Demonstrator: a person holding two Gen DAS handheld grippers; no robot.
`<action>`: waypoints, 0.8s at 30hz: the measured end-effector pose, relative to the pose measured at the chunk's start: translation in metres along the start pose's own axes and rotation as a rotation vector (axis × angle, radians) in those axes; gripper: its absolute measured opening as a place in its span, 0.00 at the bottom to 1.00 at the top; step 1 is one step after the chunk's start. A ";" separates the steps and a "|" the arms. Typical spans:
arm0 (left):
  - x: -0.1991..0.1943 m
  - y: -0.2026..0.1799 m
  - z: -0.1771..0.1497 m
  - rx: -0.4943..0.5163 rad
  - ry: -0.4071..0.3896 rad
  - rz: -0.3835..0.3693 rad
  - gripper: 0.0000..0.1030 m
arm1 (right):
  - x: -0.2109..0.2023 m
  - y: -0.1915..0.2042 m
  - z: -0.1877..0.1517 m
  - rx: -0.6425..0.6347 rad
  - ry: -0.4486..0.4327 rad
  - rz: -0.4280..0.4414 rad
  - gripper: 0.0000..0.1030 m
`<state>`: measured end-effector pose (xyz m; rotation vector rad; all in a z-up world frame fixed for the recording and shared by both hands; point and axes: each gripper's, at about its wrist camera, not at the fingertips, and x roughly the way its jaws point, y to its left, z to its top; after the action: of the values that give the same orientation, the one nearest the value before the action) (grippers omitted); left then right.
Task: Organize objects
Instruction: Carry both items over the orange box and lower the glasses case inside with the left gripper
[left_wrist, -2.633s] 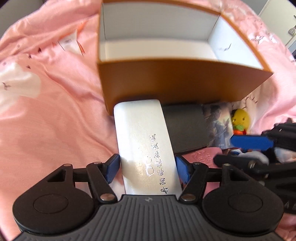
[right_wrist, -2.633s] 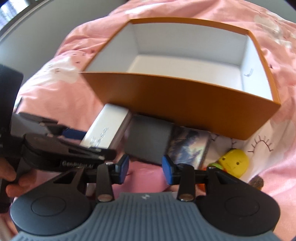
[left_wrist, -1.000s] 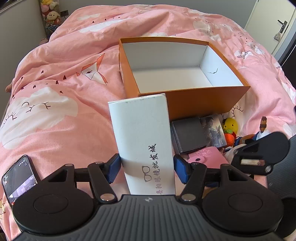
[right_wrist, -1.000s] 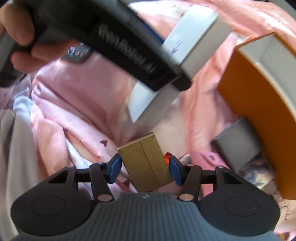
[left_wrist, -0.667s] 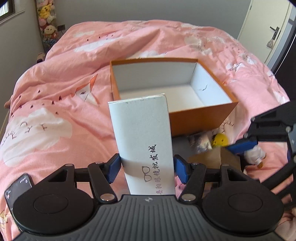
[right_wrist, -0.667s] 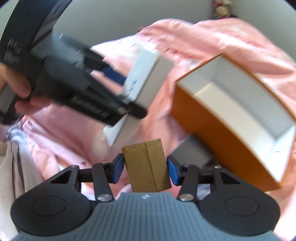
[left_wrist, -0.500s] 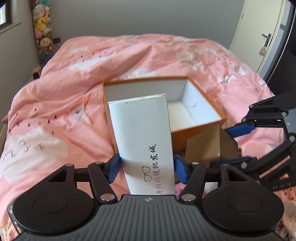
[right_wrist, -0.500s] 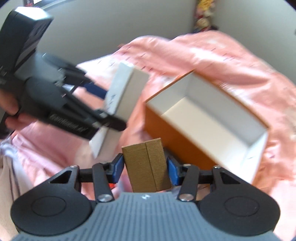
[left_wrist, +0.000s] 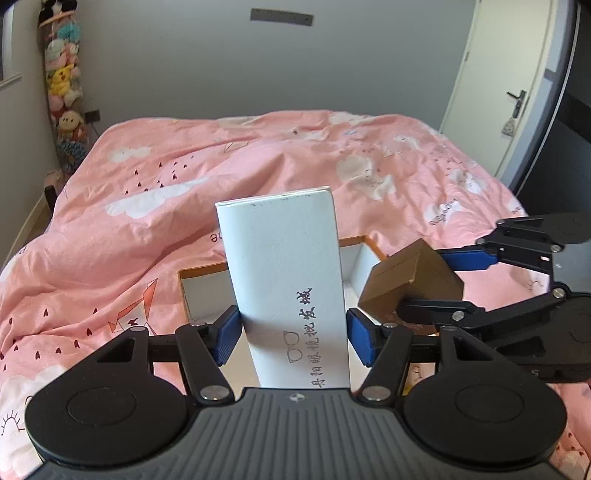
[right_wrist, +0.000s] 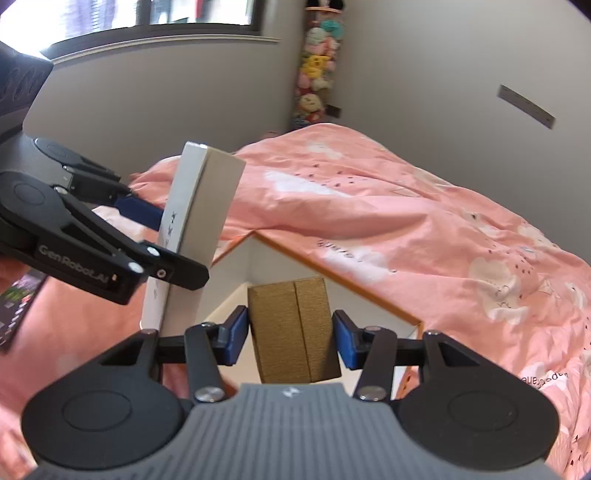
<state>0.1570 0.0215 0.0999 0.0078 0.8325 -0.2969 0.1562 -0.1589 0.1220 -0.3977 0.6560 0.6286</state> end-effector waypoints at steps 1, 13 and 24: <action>0.010 0.001 0.002 0.002 0.013 0.010 0.69 | 0.008 -0.003 0.001 0.012 0.004 -0.009 0.50; 0.132 0.009 -0.022 0.038 0.330 0.050 0.69 | 0.100 -0.038 -0.036 0.147 0.173 0.031 0.50; 0.194 0.000 -0.043 0.135 0.524 0.149 0.69 | 0.152 -0.070 -0.050 0.299 0.264 0.108 0.50</action>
<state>0.2486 -0.0226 -0.0707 0.2830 1.3227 -0.2107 0.2736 -0.1750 -0.0062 -0.1671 1.0139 0.5743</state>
